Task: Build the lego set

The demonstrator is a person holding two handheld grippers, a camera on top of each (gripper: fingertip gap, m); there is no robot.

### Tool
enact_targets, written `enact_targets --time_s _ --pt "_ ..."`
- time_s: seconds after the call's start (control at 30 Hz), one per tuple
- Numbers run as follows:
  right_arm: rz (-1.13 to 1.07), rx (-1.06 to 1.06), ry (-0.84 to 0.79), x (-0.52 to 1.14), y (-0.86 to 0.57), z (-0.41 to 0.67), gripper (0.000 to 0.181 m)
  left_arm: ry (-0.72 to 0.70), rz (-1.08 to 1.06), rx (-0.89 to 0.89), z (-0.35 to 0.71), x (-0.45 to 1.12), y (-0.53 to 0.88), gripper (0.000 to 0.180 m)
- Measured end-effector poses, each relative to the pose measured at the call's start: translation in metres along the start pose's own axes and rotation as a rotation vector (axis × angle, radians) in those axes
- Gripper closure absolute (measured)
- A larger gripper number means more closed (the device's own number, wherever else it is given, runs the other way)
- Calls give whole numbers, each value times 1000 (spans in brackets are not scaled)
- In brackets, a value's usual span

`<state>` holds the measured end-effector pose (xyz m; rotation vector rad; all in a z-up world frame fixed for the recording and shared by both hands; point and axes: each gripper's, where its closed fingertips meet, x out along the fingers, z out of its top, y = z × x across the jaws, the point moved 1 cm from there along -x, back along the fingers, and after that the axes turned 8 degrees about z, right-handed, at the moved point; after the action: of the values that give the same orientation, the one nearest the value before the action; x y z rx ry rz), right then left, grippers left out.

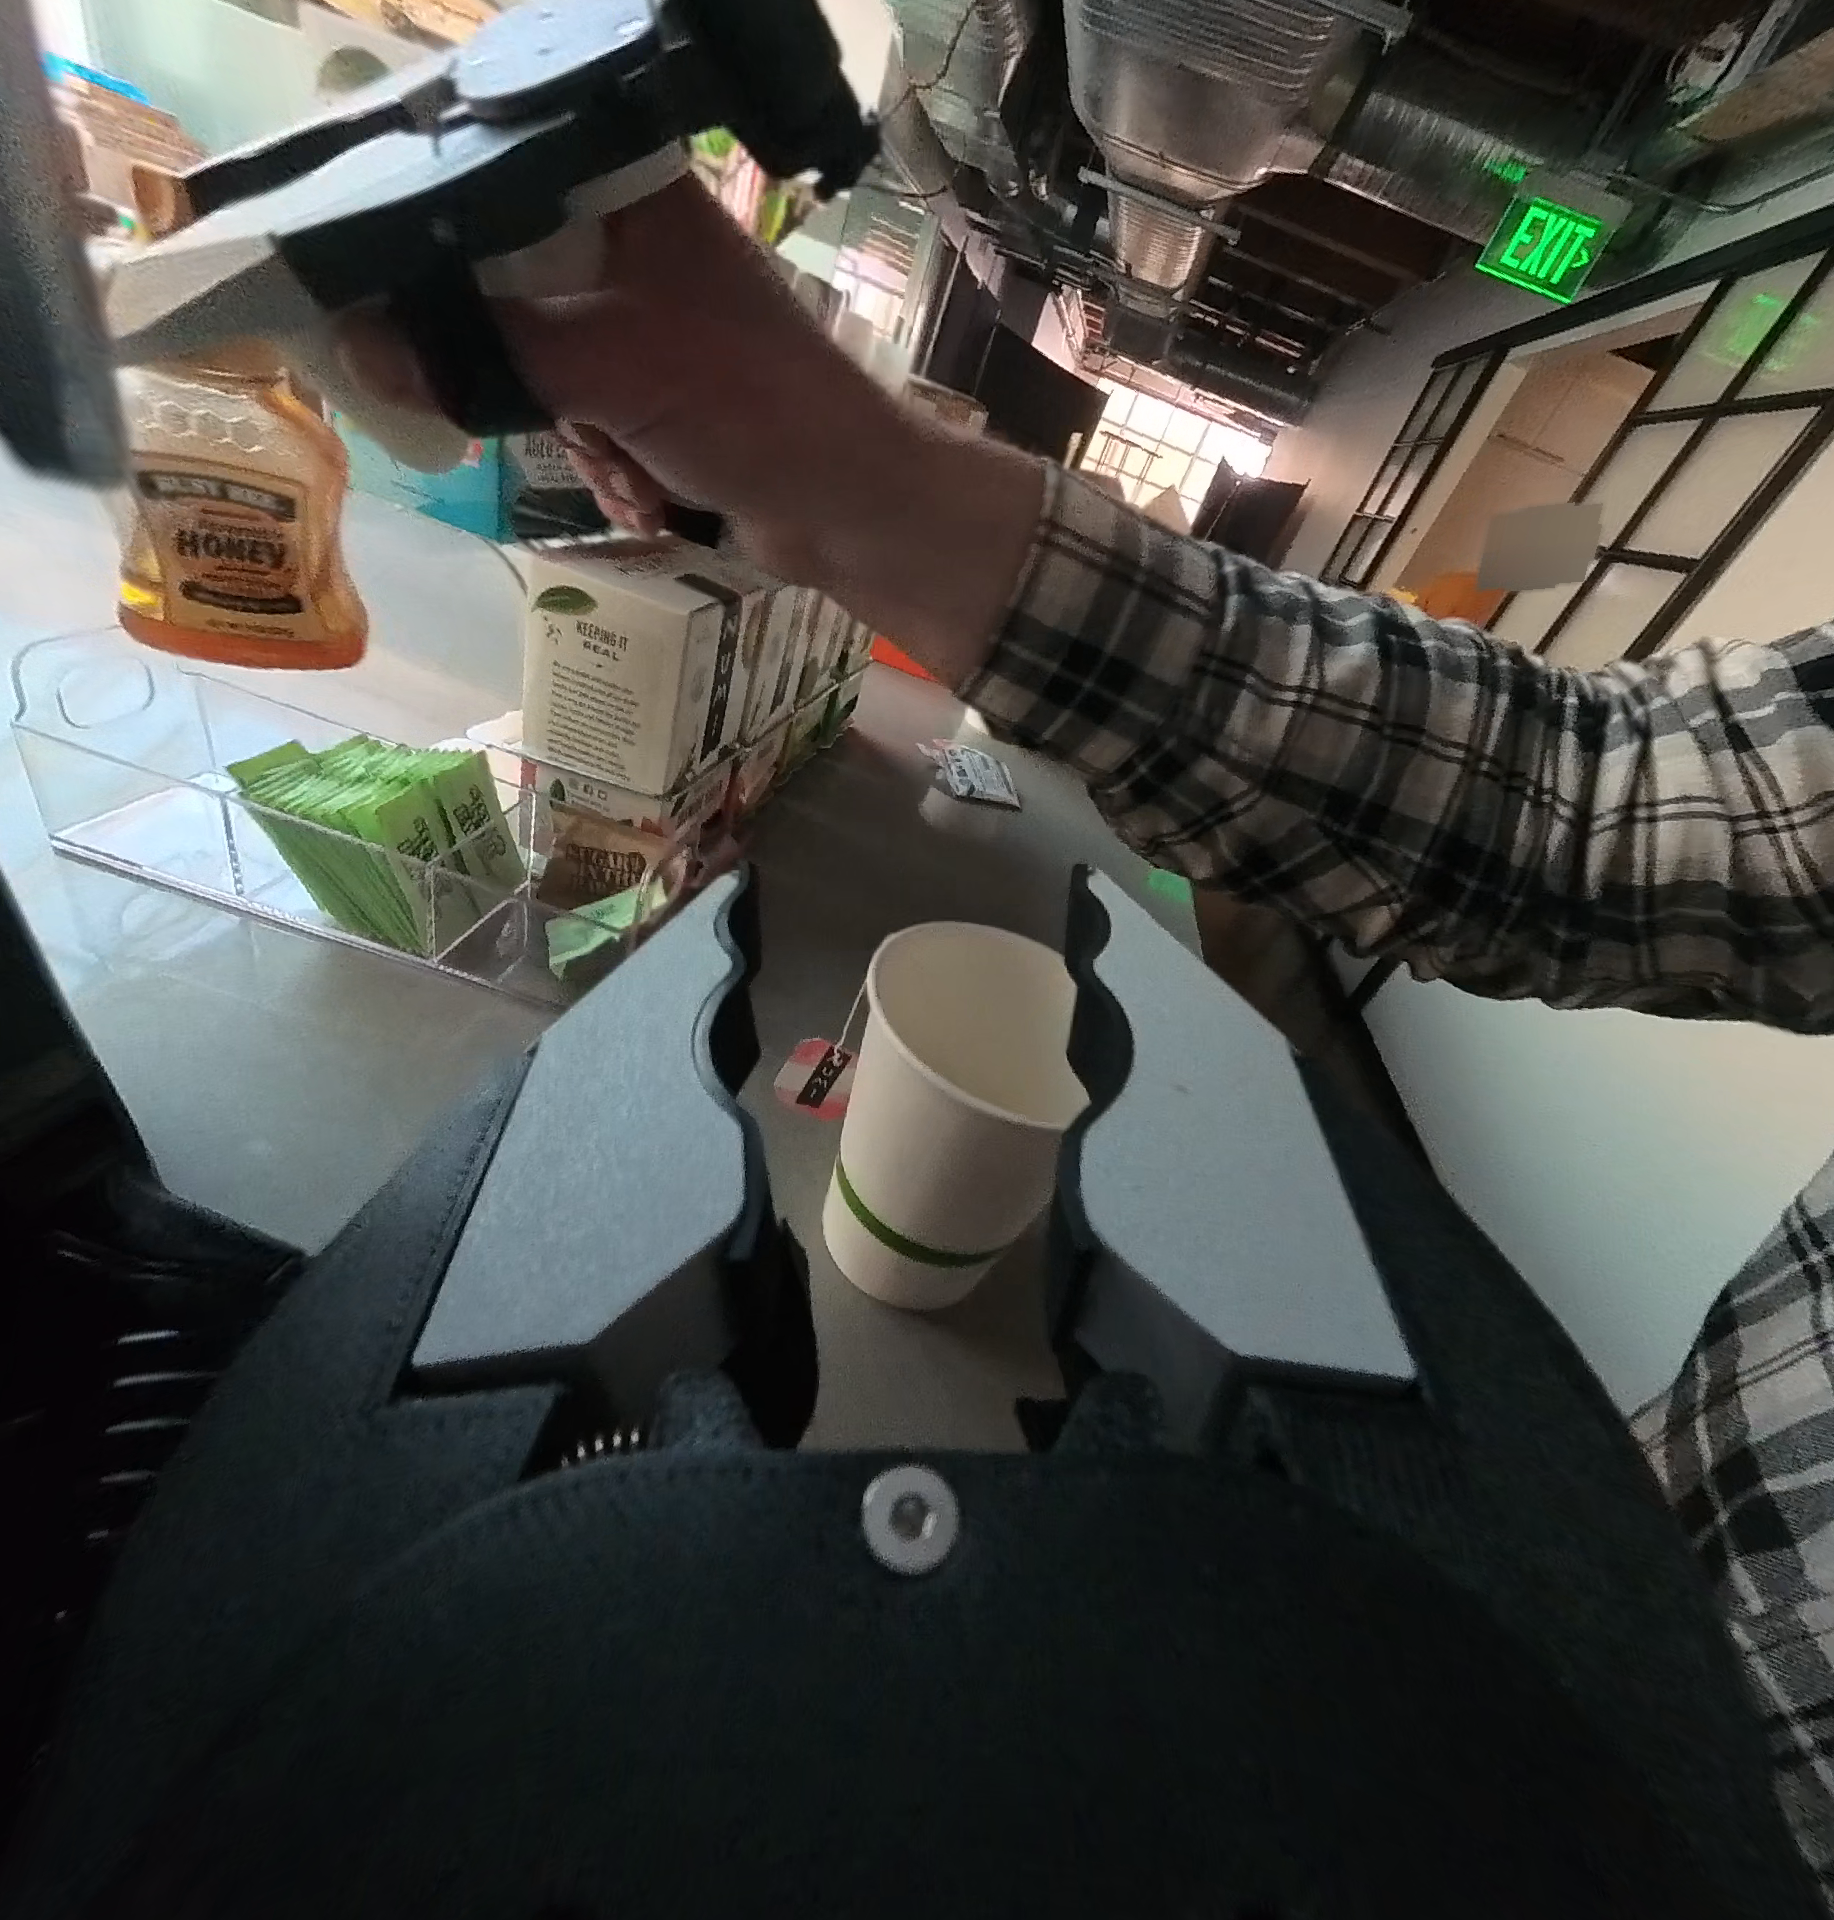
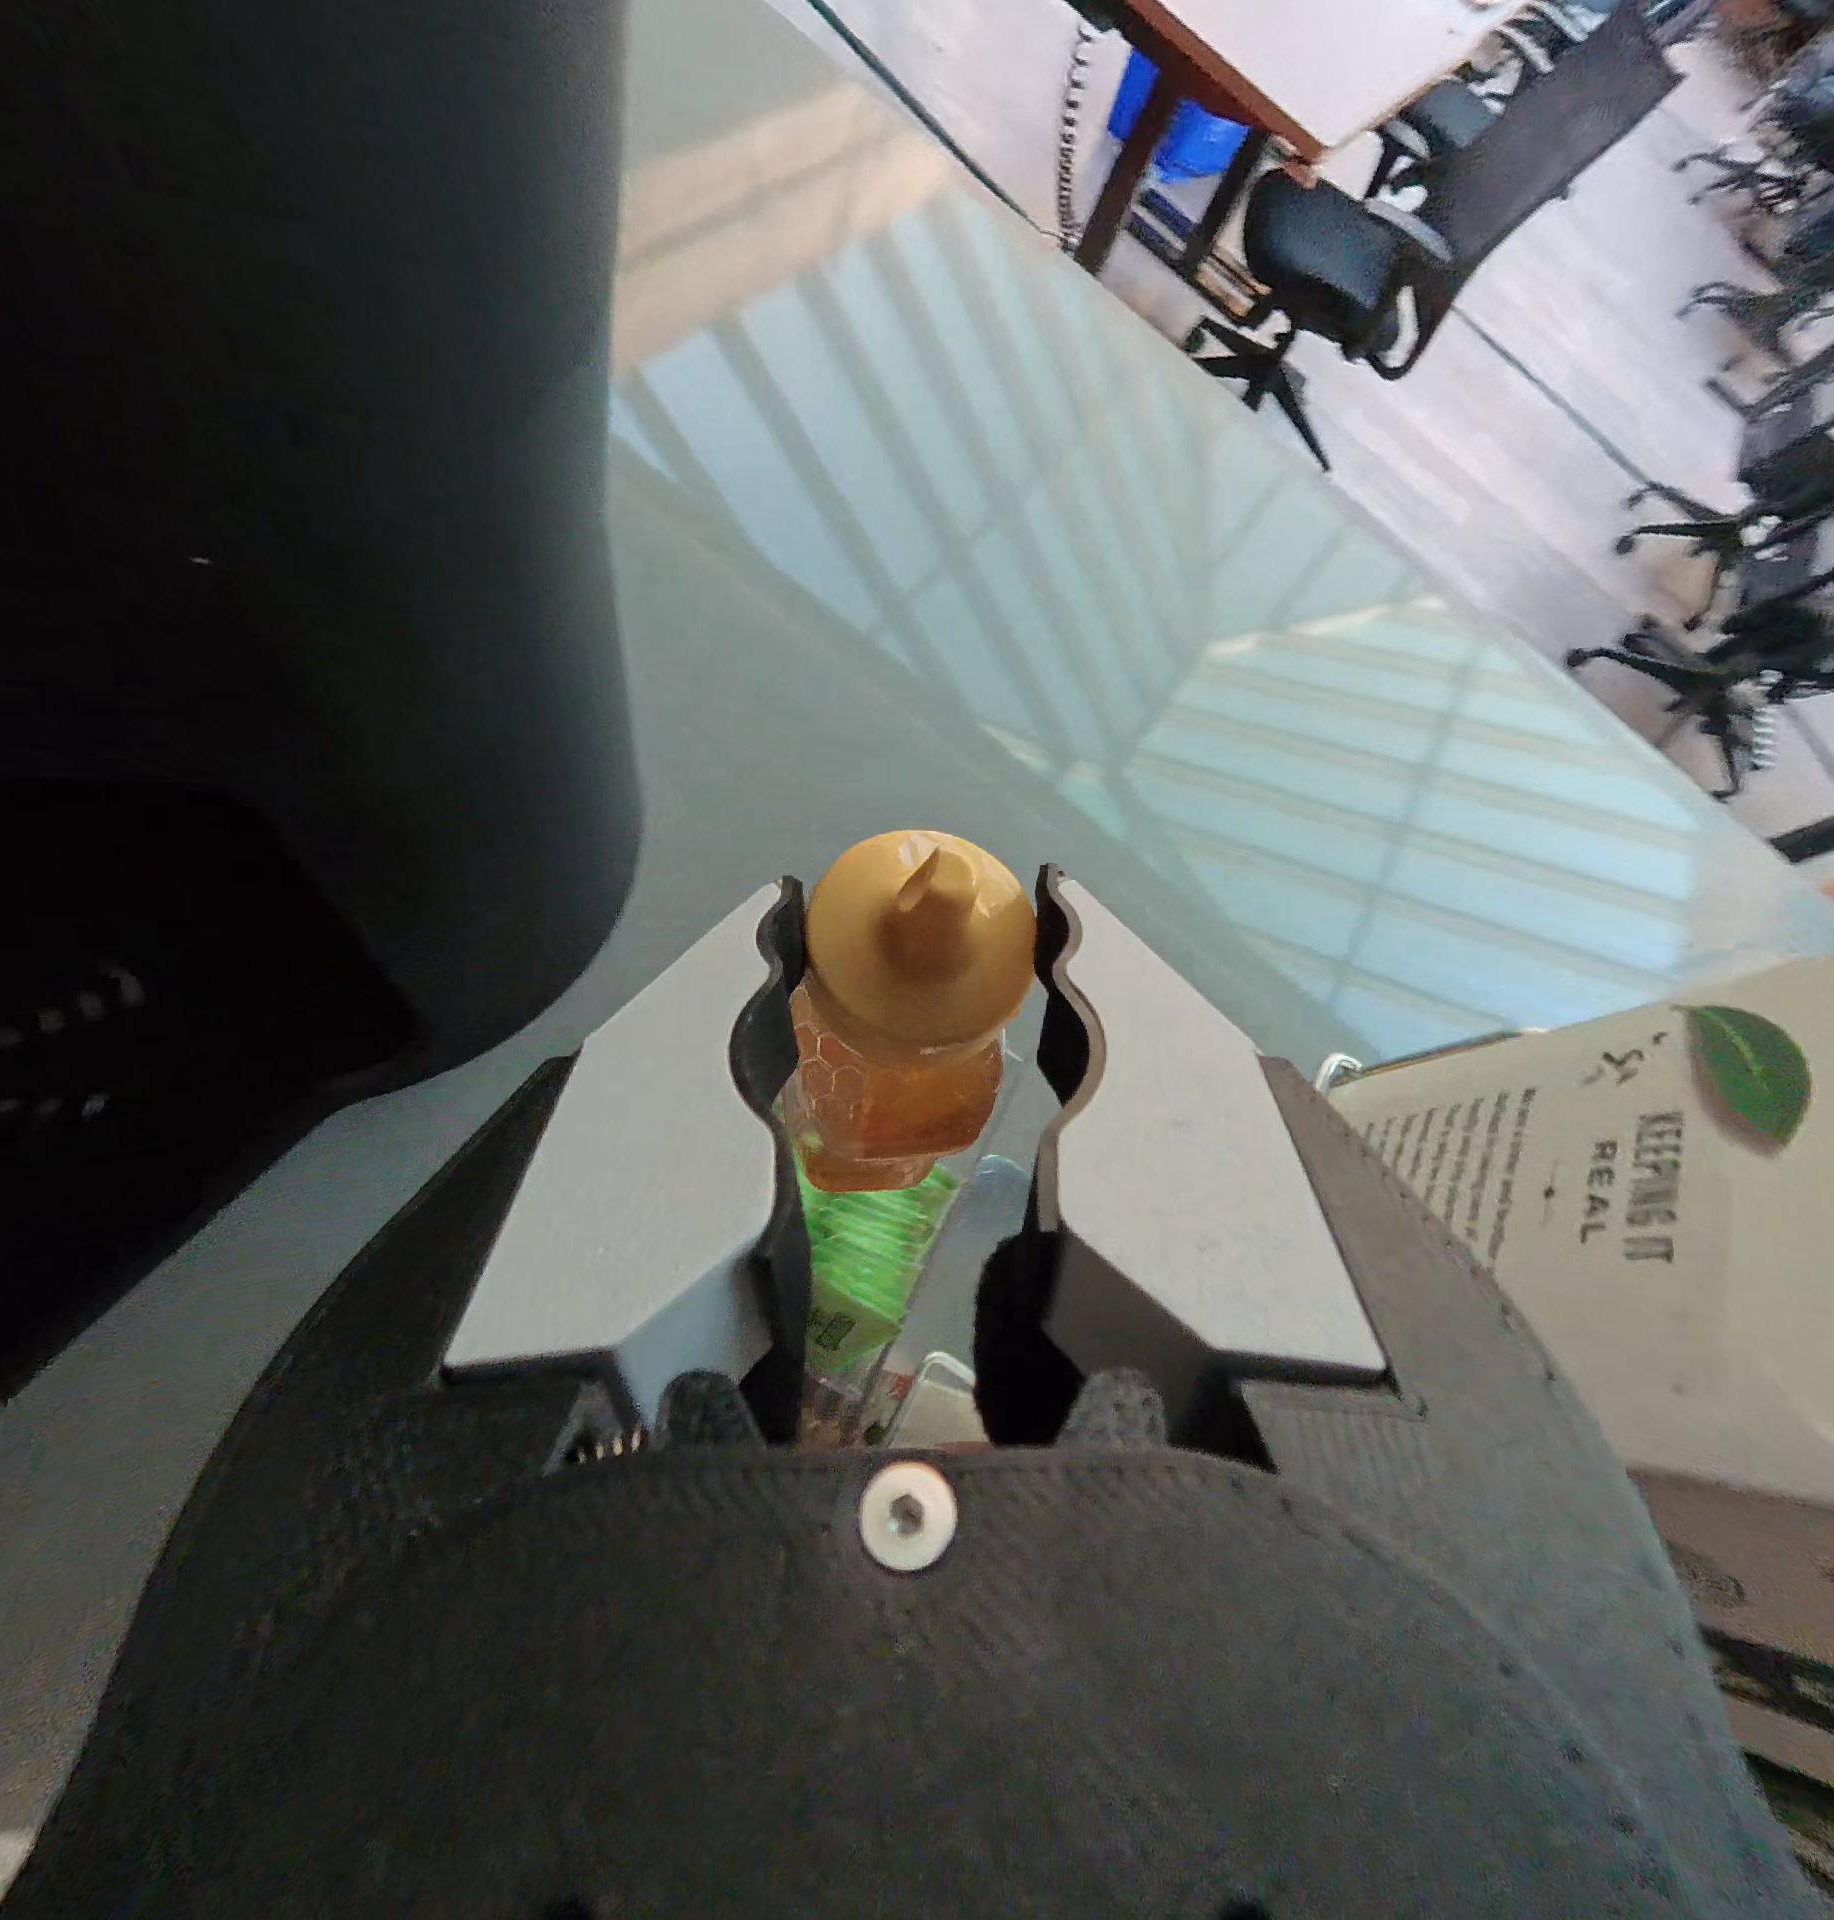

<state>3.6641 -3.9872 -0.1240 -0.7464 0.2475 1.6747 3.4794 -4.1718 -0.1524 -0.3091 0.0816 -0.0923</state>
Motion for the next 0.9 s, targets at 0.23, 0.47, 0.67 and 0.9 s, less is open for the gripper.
enact_targets --time_s 0.23,0.47,0.67,0.9 --pt "-1 -100 141 40 -6 -9 138 6 -29 21 -5 -27 1 123" --pt "55 -205 334 64 -4 -26 138 9 -39 7 -11 -47 8 123" --pt "22 -251 389 74 -2 -32 138 4 -56 3 -12 -52 11 123" --pt "-30 -184 416 81 -11 -43 138 0 -72 6 -12 -52 13 123"
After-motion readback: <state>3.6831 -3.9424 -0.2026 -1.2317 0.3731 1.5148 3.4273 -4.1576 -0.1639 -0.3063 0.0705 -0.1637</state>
